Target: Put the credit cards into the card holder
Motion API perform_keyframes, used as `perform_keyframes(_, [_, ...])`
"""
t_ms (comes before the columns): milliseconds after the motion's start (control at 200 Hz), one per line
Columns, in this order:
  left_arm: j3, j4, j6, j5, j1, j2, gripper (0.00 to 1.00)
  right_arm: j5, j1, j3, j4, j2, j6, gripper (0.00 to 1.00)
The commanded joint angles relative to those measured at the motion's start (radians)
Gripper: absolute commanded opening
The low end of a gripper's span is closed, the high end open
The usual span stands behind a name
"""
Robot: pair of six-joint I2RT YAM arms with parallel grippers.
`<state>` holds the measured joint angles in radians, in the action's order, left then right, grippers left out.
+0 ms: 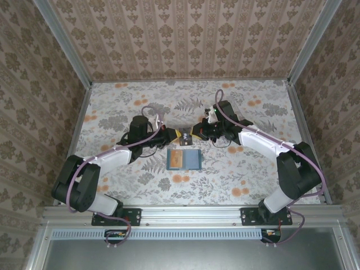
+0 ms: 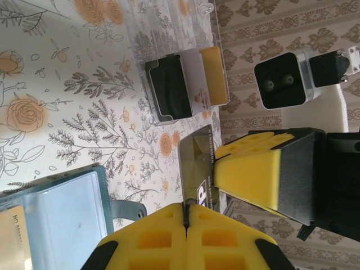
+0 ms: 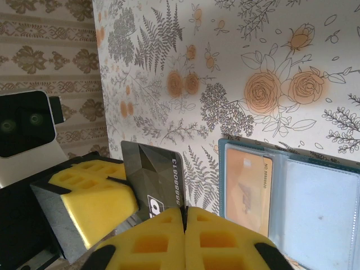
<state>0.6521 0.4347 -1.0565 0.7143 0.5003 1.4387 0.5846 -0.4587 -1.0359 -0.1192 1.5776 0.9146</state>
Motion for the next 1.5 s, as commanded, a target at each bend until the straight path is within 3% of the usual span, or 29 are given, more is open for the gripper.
perform_keyframes(0, [-0.015, 0.013, 0.006, -0.001, -0.004, -0.031, 0.00, 0.005, -0.003, 0.013, -0.013, 0.009, 0.006, 0.12])
perform_keyframes(90, [-0.027, -0.038, 0.021, -0.024, -0.011, -0.045, 0.00, -0.038, -0.004, 0.007, -0.078, 0.010, -0.020, 0.22])
perform_keyframes(200, [-0.041, -0.186, 0.103, -0.064, -0.012, -0.073, 0.00, -0.108, -0.033, -0.013, -0.177, 0.018, -0.077, 0.25])
perform_keyframes(330, [-0.072, -0.293, 0.174, -0.136, -0.011, -0.099, 0.00, -0.190, -0.114, -0.068, -0.295, 0.060, -0.130, 0.23])
perform_keyframes(505, [-0.094, -0.286, 0.188, -0.139, 0.002, -0.083, 0.00, -0.317, -0.220, -0.138, -0.406, 0.159, -0.135, 0.16])
perform_keyframes(680, [-0.086, -0.273, 0.204, -0.145, 0.023, -0.051, 0.00, -0.506, -0.225, -0.139, -0.542, 0.206, -0.115, 0.13])
perform_keyframes(955, [-0.069, -0.238, 0.213, -0.157, 0.062, 0.013, 0.00, -0.513, -0.175, -0.099, -0.527, 0.233, -0.138, 0.13])
perform_keyframes(1495, [-0.099, -0.146, 0.190, -0.238, 0.111, 0.093, 0.00, -0.470, -0.175, -0.060, -0.470, 0.301, -0.126, 0.10])
